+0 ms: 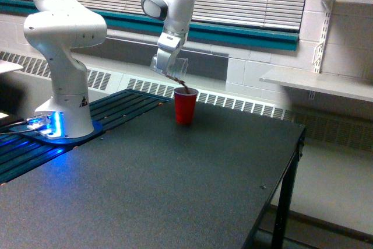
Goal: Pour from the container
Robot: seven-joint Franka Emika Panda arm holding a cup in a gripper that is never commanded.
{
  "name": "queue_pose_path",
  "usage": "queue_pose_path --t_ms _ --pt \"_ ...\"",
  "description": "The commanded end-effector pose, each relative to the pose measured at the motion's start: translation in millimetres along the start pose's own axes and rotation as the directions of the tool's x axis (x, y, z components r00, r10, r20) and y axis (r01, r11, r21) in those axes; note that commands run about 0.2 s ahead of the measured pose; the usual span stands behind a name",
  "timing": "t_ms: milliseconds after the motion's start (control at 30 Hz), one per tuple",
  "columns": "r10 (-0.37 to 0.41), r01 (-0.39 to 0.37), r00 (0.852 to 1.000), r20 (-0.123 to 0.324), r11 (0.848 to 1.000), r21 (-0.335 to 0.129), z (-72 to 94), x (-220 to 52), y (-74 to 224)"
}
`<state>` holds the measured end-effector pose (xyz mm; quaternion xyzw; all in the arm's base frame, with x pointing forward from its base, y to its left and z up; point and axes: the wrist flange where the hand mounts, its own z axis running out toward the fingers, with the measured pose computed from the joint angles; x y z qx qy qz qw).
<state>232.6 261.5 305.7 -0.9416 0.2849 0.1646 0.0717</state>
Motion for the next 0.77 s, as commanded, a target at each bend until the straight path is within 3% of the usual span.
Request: queue_pose_path --t_ms 33,767 --pt "-0.017 0.017 1.000 0.018 1.000 -0.003 -4.7 3 -1" --pt "-0.002 0.002 1.000 0.015 0.999 0.046 -27.6 7 3"
